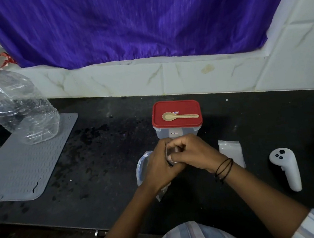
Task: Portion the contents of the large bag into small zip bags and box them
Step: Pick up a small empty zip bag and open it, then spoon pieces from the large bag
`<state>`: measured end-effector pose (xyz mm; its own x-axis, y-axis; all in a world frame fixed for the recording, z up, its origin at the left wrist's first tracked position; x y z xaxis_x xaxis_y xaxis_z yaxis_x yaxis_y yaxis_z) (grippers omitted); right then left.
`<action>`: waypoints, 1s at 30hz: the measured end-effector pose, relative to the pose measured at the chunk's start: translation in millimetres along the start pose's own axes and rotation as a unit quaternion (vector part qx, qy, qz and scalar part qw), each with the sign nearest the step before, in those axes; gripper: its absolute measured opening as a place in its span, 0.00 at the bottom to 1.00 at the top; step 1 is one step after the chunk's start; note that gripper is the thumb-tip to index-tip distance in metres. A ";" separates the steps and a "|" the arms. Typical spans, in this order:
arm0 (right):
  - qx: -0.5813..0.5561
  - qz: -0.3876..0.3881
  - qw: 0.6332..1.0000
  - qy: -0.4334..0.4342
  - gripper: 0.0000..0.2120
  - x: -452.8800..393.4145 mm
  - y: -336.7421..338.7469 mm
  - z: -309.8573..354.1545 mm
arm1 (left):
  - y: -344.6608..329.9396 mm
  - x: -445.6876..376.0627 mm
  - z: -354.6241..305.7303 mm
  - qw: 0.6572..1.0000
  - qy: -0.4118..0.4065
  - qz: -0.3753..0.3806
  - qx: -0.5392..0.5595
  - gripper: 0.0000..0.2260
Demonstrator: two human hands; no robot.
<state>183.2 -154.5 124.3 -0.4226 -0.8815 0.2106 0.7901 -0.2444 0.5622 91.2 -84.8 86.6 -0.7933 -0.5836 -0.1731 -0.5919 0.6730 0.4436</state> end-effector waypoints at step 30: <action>0.222 -0.205 0.948 0.099 0.04 -75.0 56.4 -41.4 | 89.3 44.3 55.4 0.990 0.103 -0.090 -0.021 0.17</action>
<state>277.9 -118.8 107.2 -0.5271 -0.8186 -0.2281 0.2944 -0.4277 0.8547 -4.7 -25.5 69.8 -0.6271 -0.7756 -0.0716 -0.7112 0.5326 0.4588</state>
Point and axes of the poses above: each hand's wrist, its own x-axis away from the middle knuckle, its own y-axis out of the back of the hand, z = x × y, the point moved 6 cm from there along -x, towards the middle knuckle, and after that the axes turned 1 degree about y, right-handed, at the moved point
